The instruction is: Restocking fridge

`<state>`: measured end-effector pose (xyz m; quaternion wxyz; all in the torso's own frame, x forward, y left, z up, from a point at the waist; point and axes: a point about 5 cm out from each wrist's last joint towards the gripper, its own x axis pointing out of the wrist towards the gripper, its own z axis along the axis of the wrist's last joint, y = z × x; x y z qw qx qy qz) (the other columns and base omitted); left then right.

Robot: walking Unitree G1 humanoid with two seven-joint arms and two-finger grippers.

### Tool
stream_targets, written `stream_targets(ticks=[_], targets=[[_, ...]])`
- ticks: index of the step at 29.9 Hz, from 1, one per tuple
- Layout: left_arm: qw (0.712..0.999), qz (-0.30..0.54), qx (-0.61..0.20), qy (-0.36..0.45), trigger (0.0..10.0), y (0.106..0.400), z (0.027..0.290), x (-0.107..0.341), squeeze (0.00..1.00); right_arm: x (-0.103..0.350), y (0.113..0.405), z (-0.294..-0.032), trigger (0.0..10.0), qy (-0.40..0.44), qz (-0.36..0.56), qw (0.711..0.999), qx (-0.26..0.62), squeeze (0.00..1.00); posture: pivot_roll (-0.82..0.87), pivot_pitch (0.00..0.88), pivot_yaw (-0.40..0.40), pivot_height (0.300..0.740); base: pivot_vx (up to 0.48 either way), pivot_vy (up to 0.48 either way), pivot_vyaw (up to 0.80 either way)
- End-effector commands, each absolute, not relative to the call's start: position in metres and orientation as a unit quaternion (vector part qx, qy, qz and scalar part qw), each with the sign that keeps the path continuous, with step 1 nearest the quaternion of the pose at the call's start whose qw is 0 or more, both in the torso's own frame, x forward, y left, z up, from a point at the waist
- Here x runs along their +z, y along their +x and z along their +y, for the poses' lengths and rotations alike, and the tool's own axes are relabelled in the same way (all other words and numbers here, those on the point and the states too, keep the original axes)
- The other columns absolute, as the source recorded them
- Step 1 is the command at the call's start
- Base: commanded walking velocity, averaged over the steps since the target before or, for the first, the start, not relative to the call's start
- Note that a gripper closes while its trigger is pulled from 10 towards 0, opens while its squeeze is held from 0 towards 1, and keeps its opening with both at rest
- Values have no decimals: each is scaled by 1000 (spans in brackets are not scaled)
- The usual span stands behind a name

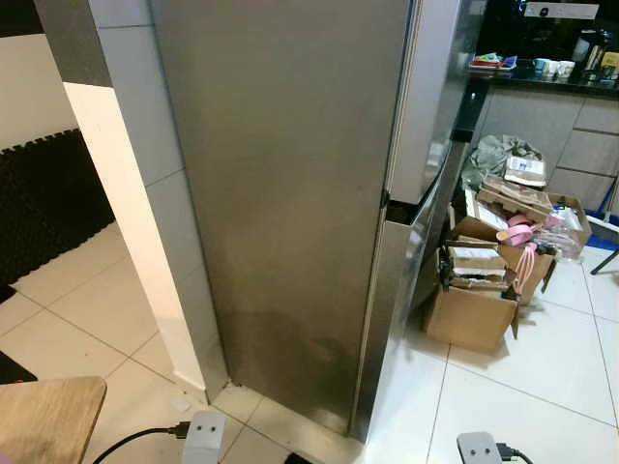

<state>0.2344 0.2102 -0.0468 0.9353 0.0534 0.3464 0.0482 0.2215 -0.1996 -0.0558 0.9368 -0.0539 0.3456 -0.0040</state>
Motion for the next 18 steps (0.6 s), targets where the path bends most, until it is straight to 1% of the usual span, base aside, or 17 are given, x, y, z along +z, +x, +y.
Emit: stream_targets(ticks=[1,2,4,11,18], targets=[[935,349,40,49,10000,236,203,-47,0,-56,221,-204,10000,-51,348,936,-13,0,-35,63,-10,740,0,0,0],[937,344,48,35,10000,240,203,-45,0,-55,222,-204,10000,-50,346,937,-15,0,-40,61,-7,740,0,0,0],[938,342,49,34,10000,241,203,-44,0,-54,223,-205,10000,-50,345,937,-16,0,-41,58,-7,740,0,0,0],[938,342,33,54,10000,242,199,-44,0,-54,223,-208,10000,-53,345,937,-17,0,-45,57,-13,740,0,0,0],[936,345,41,49,10000,234,202,-48,0,-54,222,-209,10000,-54,345,937,-18,0,-49,55,-16,740,0,0,0]])
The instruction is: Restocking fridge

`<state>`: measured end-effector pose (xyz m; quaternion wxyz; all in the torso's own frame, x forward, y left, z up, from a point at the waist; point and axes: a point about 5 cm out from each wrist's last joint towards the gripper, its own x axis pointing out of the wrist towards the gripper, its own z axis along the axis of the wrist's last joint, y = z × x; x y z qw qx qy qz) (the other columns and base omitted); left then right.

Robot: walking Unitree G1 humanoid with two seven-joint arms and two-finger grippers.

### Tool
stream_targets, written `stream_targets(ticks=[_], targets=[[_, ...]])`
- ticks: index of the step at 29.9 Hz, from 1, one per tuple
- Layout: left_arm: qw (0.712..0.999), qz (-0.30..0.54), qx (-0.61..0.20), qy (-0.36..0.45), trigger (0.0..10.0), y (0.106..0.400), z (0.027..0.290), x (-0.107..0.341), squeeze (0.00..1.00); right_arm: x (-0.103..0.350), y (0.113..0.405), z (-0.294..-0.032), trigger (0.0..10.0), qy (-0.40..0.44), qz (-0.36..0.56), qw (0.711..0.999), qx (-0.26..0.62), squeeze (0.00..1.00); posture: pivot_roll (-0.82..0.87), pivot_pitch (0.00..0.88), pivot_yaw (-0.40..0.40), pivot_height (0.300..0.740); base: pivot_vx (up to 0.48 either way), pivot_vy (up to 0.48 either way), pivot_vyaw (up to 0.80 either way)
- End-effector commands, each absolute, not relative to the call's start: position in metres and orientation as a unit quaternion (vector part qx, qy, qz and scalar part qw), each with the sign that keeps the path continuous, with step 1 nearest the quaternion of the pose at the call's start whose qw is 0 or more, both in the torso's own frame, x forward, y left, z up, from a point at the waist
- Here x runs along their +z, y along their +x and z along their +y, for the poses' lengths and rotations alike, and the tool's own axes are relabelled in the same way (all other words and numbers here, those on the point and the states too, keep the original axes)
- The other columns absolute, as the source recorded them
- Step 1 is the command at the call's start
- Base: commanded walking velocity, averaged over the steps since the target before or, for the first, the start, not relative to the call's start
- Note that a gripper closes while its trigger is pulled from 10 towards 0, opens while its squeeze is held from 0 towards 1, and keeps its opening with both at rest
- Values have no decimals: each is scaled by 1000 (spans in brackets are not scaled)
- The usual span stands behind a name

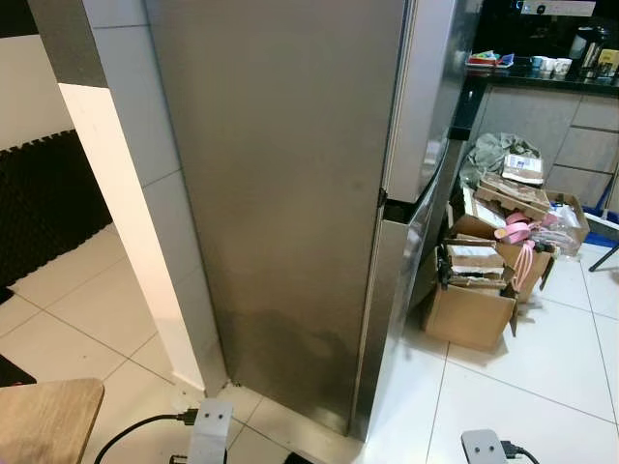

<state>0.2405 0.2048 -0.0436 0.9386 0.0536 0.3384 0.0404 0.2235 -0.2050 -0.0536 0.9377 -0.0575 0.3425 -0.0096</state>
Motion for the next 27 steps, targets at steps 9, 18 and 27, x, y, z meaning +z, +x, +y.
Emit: stream_targets(ticks=[9,18,27], targets=[[935,348,42,52,10000,231,202,-50,0,-53,224,-208,10000,-59,346,936,-9,0,-42,66,-35,740,0,0,0],[936,347,31,57,10000,232,199,-50,0,-53,225,-208,10000,-59,344,937,-11,0,-51,70,-27,740,0,0,0],[937,344,36,56,10000,233,201,-49,0,-55,221,-207,10000,-57,348,936,-10,0,-40,70,-29,740,0,-27,0]])
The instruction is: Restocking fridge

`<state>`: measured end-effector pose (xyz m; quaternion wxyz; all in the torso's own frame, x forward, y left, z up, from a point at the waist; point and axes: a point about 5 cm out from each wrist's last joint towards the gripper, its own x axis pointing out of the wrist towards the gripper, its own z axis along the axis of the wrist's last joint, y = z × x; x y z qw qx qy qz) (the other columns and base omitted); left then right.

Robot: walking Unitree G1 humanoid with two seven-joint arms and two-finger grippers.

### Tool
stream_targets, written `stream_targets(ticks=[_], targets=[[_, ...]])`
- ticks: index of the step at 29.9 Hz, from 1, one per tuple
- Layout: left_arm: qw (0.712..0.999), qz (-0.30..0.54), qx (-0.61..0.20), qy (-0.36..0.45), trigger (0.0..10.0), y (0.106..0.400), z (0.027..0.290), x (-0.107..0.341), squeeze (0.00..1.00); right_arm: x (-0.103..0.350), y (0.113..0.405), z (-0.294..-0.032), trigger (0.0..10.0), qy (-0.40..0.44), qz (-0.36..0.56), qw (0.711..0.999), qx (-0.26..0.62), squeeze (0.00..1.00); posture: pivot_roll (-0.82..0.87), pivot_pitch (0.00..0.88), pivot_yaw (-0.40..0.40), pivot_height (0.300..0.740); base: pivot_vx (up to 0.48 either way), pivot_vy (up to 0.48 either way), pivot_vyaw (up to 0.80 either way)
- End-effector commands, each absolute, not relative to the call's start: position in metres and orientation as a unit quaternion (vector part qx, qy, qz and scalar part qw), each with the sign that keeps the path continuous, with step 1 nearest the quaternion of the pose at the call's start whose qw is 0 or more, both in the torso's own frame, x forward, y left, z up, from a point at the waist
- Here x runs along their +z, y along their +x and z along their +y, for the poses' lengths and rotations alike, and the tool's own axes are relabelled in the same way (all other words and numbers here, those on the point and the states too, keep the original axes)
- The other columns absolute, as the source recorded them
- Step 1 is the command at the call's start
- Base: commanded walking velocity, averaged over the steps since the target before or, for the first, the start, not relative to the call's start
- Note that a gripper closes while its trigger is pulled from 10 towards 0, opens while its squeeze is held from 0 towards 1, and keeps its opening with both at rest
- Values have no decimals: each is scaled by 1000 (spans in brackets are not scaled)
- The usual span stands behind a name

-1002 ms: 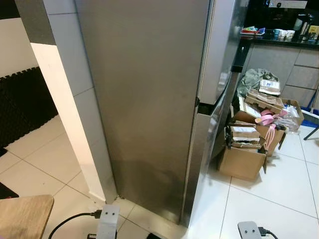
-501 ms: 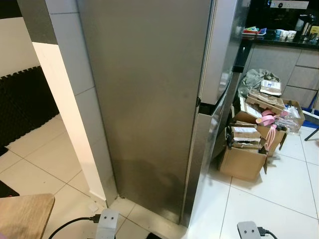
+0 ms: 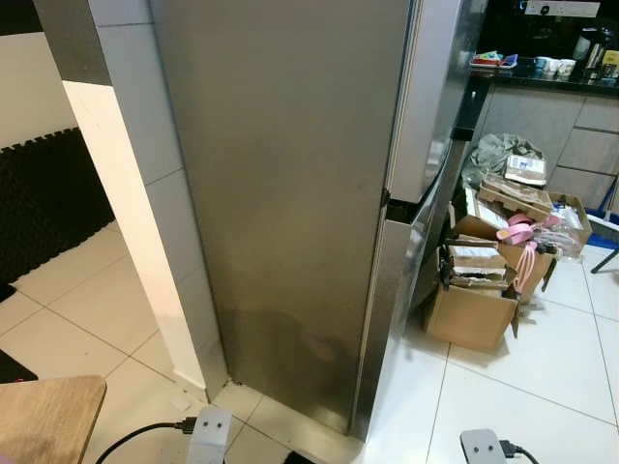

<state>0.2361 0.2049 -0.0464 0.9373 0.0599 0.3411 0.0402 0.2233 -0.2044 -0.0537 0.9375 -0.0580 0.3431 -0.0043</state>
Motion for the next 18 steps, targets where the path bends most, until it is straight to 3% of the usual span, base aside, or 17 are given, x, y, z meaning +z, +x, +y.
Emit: stream_targets(ticks=[1,18], targets=[[937,344,36,56,10000,233,201,-49,0,-55,222,-206,10000,-56,347,936,-9,0,-39,70,-29,740,0,-262,0],[937,344,36,55,10000,235,201,-48,0,-51,229,-204,10000,-52,338,940,-8,0,-42,68,-27,740,0,-383,0]])
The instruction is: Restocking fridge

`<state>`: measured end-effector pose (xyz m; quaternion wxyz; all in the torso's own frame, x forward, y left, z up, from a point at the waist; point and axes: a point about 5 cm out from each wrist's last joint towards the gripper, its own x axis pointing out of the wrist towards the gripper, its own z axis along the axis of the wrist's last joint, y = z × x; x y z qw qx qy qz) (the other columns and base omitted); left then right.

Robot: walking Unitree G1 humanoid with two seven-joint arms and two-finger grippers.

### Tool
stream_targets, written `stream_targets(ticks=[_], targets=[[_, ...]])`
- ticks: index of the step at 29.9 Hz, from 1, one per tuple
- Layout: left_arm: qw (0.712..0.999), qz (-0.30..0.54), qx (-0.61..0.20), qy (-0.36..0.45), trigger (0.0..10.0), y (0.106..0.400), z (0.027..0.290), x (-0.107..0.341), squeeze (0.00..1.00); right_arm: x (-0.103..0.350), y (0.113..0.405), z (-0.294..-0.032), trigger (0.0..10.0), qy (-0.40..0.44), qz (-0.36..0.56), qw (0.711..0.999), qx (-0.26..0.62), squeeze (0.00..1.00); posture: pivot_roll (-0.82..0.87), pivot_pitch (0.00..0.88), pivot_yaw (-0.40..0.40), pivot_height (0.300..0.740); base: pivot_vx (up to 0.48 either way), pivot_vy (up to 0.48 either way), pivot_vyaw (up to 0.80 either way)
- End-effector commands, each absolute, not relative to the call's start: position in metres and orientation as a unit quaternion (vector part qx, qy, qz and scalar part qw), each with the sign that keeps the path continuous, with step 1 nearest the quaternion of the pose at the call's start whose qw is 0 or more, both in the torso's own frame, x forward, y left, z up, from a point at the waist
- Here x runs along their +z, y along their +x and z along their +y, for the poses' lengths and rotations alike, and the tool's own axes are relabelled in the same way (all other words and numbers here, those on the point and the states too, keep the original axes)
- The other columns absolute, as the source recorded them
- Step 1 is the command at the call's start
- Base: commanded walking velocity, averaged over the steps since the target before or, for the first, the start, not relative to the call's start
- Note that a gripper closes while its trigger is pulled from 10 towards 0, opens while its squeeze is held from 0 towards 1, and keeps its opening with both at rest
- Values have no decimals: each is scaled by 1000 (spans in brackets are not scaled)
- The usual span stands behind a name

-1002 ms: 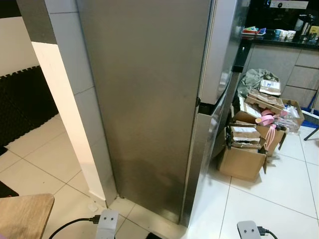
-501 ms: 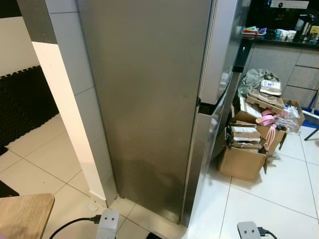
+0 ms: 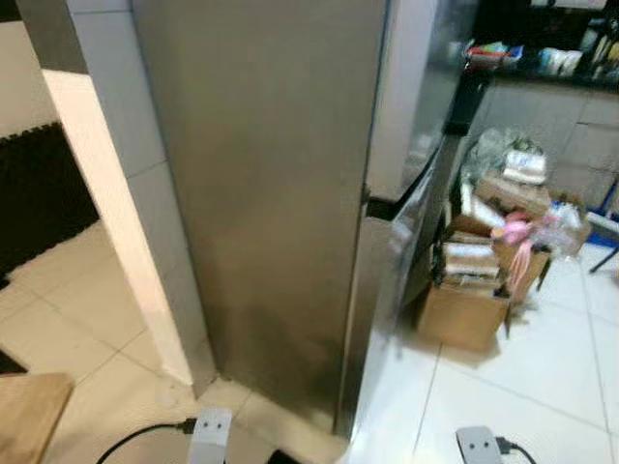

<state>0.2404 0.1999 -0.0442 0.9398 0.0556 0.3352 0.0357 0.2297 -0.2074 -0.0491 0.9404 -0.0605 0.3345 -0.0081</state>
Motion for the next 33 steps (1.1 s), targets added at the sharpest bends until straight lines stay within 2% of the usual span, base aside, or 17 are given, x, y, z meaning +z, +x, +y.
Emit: stream_targets(ticks=[1,25,33], targets=[[937,344,36,55,10000,235,201,-48,0,-51,229,-204,10000,-52,338,940,-8,0,-42,68,-27,740,0,-382,0],[938,341,41,53,10000,236,201,-47,0,-49,231,-207,10000,-57,336,940,-7,0,-49,58,-35,740,0,-387,0],[936,347,50,40,10000,236,205,-47,0,-49,231,-208,10000,-57,336,940,-7,0,-47,46,-33,740,0,0,0]])
